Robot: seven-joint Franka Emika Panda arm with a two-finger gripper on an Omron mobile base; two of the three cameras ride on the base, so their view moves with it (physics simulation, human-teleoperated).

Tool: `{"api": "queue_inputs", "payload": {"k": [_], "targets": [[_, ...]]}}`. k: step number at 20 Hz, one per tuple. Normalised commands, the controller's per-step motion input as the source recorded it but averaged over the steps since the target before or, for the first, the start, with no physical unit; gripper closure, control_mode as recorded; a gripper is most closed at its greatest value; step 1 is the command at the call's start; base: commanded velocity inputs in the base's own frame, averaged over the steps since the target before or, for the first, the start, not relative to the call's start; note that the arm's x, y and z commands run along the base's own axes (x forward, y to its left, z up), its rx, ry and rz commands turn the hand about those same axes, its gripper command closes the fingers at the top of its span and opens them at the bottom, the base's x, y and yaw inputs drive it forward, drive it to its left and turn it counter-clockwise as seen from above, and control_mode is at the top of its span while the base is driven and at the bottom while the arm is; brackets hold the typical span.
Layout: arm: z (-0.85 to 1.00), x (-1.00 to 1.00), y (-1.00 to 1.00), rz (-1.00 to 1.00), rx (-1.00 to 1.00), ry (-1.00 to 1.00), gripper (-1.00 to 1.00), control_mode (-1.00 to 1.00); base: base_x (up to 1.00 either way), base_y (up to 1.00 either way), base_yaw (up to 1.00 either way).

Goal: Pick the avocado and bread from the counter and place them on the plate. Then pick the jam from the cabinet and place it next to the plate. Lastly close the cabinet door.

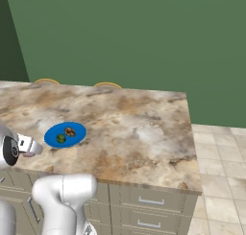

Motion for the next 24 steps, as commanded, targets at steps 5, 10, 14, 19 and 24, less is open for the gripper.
{"api": "queue_inputs", "payload": {"k": [5, 10, 14, 19, 24], "targets": [[-0.2, 0.16, 0.1, 0.0, 0.0, 0.0, 1.0, -1.0, 0.0, 0.0, 0.0], [-0.17, 0.19, 0.09, 0.0, 0.0, 0.0, 1.0, -1.0, 0.0, 0.0, 0.0], [-0.22, 0.14, 0.09, 0.0, 0.0, 0.0, 1.0, -1.0, 0.0, 0.0, 0.0], [-0.17, 0.09, 0.08, 0.0, 0.0, 0.0, 1.0, -1.0, 0.0, 0.0, 0.0], [-0.11, 0.05, 0.0, 0.0, 0.0, 0.0, 1.0, -1.0, 0.0, 0.0, 0.0]]}}
